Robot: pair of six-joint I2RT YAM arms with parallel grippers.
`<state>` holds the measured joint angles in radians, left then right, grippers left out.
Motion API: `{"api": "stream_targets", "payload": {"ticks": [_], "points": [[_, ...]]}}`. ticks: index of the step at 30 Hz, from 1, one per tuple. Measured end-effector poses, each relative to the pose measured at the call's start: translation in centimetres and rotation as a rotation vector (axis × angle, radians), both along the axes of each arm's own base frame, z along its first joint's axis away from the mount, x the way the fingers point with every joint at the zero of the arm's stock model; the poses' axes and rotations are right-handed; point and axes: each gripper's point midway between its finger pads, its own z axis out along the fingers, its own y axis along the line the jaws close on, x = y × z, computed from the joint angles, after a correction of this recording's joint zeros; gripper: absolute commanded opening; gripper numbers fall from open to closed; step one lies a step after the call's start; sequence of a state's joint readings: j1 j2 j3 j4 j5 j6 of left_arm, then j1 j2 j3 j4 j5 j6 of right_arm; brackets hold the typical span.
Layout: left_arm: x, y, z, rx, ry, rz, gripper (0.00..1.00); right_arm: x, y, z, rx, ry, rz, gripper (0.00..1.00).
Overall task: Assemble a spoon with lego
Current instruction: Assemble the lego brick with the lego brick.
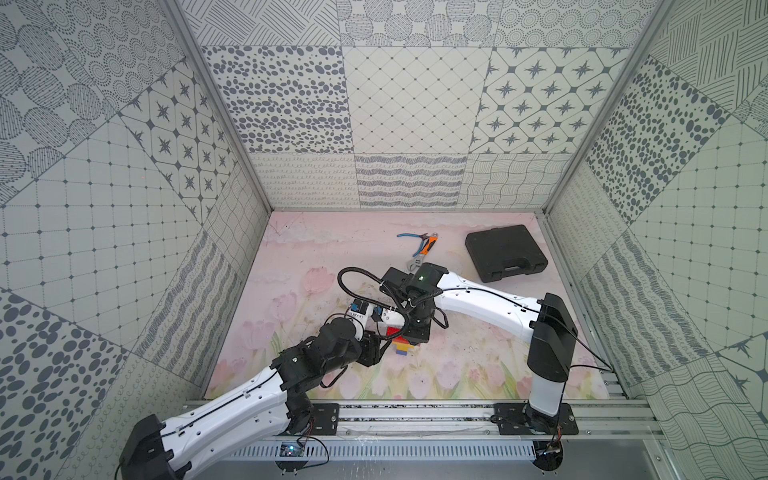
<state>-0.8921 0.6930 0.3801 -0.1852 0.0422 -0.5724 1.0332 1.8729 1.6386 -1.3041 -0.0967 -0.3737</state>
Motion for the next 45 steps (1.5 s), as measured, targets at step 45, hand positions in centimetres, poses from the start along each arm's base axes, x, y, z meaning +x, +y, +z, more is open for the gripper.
{"api": "stream_targets", "payload": {"ticks": [45], "points": [[-0.08,0.47,-0.28,-0.004,0.000,0.019,0.60,-0.10,0.54,-0.07,-0.055,0.030,0.000,0.23]]}}
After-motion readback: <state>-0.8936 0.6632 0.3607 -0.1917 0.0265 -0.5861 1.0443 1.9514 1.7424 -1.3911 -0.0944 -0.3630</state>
